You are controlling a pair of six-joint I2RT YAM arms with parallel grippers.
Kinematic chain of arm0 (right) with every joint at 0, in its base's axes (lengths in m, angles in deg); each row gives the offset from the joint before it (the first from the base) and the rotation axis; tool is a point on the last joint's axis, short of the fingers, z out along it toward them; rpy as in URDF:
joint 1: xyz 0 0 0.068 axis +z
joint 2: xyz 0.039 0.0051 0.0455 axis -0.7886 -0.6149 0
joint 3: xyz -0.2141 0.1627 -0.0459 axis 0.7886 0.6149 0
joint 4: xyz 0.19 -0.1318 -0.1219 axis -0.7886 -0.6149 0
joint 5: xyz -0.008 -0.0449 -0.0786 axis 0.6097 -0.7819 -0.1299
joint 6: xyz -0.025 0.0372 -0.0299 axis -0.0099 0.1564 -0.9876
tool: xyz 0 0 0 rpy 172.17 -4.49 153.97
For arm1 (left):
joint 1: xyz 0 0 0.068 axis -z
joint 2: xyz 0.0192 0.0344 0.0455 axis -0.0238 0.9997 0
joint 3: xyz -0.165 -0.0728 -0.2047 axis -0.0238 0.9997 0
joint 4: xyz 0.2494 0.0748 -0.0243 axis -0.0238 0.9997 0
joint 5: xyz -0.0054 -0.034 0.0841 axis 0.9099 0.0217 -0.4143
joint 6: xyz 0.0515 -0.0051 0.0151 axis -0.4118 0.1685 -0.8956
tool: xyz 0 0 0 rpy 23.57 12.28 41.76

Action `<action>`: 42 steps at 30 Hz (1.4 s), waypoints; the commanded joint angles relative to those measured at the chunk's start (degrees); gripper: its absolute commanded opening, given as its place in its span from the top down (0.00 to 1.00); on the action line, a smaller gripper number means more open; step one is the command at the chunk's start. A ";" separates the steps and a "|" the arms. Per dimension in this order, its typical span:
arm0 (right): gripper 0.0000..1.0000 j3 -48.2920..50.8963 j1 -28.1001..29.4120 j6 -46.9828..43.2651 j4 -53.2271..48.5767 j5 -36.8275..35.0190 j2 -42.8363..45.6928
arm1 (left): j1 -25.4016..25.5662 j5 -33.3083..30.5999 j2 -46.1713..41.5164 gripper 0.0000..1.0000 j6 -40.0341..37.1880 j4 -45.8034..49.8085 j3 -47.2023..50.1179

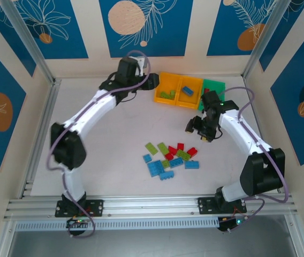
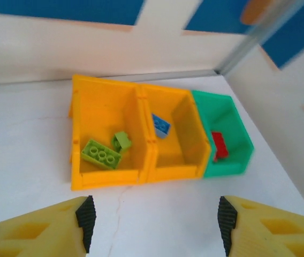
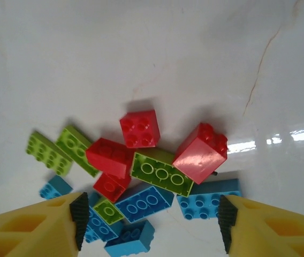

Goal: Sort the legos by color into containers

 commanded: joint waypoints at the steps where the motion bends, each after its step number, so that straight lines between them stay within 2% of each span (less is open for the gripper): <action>1: 0.24 4.63 0.61 3.81 1.71 2.40 -2.83 | 2.28 5.77 -8.56 0.28 -15.00 -5.36 12.64; 5: 0.21 5.30 0.24 3.43 3.08 5.58 -8.60 | 3.39 11.54 -18.71 0.18 -23.54 -8.28 27.17; 8: 0.21 5.34 -0.59 3.38 3.18 6.74 -12.13 | 3.68 16.15 -22.54 0.12 -29.63 -4.47 31.58; 12: 0.25 5.85 -1.77 3.66 2.79 7.09 -15.22 | 5.18 21.98 -23.72 0.07 -38.62 3.56 32.26; 18: 0.38 7.08 -2.40 3.10 3.04 6.72 -17.74 | 9.31 22.53 -20.53 0.07 -47.16 12.07 29.15; 25: 0.65 7.56 -4.17 3.76 3.05 4.32 -14.94 | 12.27 21.76 -17.49 0.07 -47.95 10.53 27.96; 30: 0.69 3.26 -6.36 4.57 2.46 0.18 -7.09 | 12.89 21.53 -17.43 0.07 -47.83 9.13 27.43; 33: 0.70 -2.85 -7.90 2.89 2.90 -6.24 -4.38 | 13.21 21.70 -17.69 0.07 -45.85 6.21 27.55; 37: 0.71 -13.10 -10.70 -1.94 7.04 -14.61 -8.22 | 13.42 20.13 -17.69 0.05 -40.97 -0.97 28.24; 42: 0.71 -29.73 -13.52 -4.91 7.26 -20.86 -23.16 | 13.52 14.80 -16.76 0.00 -33.31 -6.90 28.27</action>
